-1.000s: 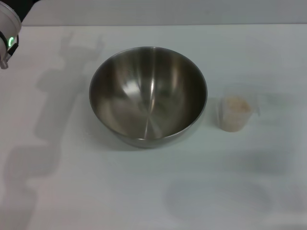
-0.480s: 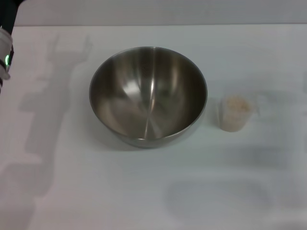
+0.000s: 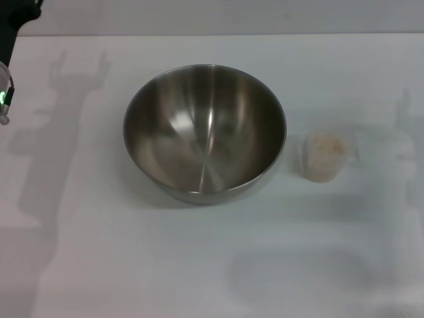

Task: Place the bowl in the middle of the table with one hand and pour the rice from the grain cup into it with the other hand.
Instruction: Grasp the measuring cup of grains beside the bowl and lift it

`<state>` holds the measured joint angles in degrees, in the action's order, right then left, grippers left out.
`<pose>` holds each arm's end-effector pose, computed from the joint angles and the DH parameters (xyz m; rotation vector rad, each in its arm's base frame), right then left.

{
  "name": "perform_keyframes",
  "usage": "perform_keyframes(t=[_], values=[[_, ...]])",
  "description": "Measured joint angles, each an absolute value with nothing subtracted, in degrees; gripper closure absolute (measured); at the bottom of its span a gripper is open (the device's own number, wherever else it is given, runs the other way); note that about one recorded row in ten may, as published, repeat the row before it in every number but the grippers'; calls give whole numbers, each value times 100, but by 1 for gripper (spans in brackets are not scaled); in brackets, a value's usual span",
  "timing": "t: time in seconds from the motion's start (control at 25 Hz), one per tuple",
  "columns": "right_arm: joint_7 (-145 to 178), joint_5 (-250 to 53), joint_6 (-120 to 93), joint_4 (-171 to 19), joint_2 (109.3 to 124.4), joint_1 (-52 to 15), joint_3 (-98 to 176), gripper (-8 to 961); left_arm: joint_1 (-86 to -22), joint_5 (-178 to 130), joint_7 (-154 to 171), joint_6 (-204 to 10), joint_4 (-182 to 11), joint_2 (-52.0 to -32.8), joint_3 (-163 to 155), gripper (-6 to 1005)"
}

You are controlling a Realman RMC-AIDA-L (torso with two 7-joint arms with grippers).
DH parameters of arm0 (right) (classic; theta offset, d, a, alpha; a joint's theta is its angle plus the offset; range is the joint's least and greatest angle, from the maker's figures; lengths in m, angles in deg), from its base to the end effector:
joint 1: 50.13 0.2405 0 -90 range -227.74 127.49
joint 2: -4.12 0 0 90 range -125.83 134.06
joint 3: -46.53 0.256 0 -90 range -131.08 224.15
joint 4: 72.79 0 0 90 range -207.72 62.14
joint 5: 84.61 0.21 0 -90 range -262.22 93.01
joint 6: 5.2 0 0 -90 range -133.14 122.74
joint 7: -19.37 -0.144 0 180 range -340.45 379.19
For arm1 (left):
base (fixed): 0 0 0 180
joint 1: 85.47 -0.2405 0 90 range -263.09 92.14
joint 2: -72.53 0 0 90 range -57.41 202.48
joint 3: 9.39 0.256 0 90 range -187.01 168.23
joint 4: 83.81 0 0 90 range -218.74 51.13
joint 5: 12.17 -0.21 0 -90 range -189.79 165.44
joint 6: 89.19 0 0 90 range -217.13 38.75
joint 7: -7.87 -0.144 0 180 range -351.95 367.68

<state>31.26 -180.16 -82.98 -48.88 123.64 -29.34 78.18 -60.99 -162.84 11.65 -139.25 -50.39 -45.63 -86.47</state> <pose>0.3106 0.3072 -0.0087 -1.2637 0.5088 0.7031 -0.2596 0.3959 0.0234 -1.4834 -0.5044 -0.8418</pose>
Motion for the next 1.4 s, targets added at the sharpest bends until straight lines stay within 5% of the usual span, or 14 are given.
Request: perform_keyframes(t=[0.52,1.4], values=[[3596,-18003,-8248,-4222,12376,-3528,7431,452,-5422,-16470,828,-13626,-5992,-4568,-9265,155],[3613,-17980,-8777,-4187,12400,-4254,6065,452,-5278,-16417,838,-13381,-6528,-4573,-9430,155]])
